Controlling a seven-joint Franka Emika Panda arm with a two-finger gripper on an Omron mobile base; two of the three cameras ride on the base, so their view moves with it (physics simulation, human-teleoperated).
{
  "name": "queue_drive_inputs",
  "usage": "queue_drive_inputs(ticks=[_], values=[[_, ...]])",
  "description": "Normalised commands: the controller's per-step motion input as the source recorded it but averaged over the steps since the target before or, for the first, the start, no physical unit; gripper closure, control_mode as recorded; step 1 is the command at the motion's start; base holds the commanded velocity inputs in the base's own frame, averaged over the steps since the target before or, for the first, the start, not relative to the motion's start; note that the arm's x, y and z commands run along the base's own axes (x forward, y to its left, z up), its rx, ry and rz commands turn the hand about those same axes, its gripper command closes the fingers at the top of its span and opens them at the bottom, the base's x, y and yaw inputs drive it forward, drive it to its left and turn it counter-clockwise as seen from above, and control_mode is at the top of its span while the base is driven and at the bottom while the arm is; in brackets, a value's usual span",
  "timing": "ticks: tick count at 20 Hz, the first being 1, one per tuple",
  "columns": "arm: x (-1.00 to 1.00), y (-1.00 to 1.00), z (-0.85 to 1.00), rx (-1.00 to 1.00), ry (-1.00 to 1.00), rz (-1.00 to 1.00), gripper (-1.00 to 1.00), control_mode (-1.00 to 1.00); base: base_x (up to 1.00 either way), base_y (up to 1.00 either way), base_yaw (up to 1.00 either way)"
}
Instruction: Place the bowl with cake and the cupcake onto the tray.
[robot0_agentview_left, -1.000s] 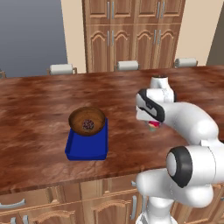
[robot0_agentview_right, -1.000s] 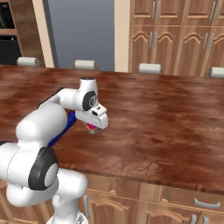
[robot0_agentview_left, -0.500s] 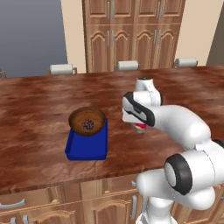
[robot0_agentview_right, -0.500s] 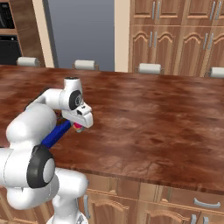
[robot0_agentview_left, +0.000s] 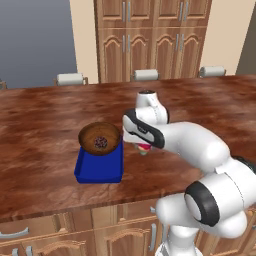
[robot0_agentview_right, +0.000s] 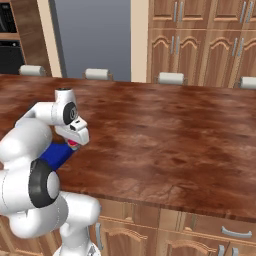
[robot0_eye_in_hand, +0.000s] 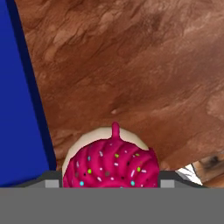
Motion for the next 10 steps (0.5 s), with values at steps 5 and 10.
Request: queue_drive_inputs(ticks=[5, 10], values=[[0.01, 0.56, 0.0, 0.0, 0.0, 0.0, 1.0, -1.0, 0.0, 0.0, 0.0], [0.06, 0.55, 0.0, 0.0, 0.0, 0.0, 1.0, -1.0, 0.0, 0.0, 0.0]])
